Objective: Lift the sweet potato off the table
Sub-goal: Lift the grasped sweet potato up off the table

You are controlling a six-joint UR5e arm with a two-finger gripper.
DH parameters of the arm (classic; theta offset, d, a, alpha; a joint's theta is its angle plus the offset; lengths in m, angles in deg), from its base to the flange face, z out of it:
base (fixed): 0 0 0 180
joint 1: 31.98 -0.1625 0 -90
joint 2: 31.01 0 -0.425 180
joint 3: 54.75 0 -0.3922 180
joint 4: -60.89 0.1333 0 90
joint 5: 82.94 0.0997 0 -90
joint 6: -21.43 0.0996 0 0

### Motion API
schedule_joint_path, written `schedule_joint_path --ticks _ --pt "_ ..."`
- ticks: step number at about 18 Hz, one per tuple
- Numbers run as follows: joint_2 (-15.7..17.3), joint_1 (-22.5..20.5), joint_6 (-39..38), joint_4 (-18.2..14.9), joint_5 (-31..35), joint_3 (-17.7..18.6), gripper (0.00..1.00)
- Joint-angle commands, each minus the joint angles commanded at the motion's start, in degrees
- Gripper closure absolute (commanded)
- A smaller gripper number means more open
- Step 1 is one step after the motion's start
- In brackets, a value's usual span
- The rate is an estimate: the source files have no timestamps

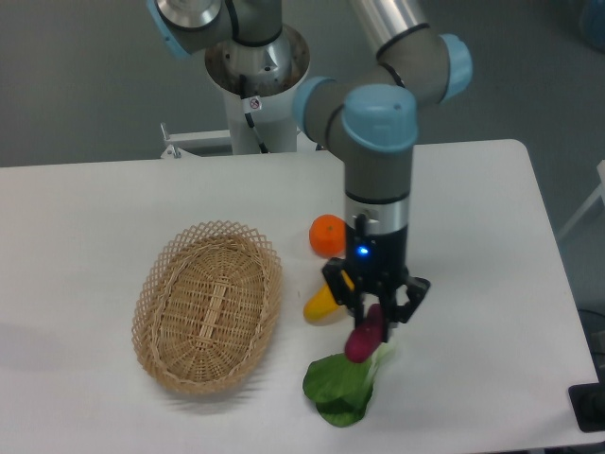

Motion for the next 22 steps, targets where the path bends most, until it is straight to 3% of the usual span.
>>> schedule_joint_path --ticks 22 --pt "0.5 -0.1 -0.7 -0.1 -1.1 -1.8 0.56"
